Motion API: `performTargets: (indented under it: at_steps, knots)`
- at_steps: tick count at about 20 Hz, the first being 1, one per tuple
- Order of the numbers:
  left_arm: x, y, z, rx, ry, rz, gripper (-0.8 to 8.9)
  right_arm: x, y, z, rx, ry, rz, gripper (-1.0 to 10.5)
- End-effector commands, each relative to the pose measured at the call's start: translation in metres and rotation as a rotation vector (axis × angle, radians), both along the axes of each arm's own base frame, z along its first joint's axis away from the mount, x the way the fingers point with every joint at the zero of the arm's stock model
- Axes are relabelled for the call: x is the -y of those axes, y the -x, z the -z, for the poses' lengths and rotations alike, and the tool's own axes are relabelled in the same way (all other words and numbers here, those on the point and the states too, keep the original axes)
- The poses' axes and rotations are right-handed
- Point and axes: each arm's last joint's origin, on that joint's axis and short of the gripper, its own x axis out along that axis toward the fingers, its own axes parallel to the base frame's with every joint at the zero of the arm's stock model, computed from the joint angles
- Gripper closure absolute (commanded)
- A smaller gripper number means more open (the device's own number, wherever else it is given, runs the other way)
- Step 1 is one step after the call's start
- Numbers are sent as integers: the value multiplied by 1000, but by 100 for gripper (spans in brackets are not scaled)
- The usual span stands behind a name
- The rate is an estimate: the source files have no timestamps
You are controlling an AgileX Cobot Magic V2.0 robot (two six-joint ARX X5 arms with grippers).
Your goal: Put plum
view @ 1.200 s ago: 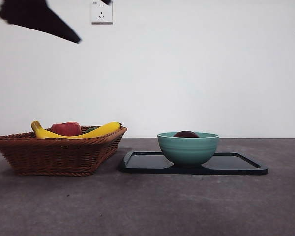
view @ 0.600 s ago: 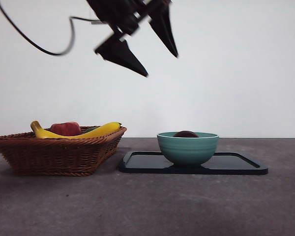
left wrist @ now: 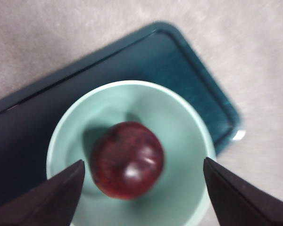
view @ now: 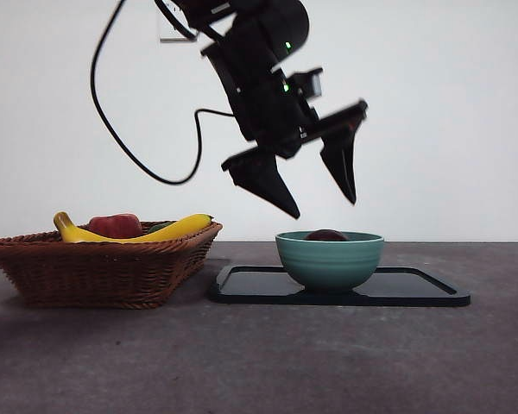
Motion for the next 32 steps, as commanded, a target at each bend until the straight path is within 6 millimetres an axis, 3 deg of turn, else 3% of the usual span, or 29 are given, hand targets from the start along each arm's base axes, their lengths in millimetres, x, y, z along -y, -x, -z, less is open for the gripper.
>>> performTargets:
  at_steps: [1,8,13,17,24,28,32]
  knots:
    - [13,-3,9,38,-18,31,410,-1,-1,-3,9,-9,0,766]
    - [22,-4,35,14,-62,60,410,-1,-1,-3,9,-9,0,766]
    - [23,-3,35,28,-91,57,417,-1,-1,-3,9,-9,0,766]
    - [22,-2,37,20,-107,61,545,-1,-1,-3,9,-9,0,766]
    - [22,-2,35,28,-104,66,588,-1,-1,-3,9,-9,0,766]
    - [23,-4,17,35,-99,65,593,-1,-1,-3,9,-8,1,766]
    - [25,-5,-21,61,-89,75,593,-1,-1,-3,10,-8,1,766]
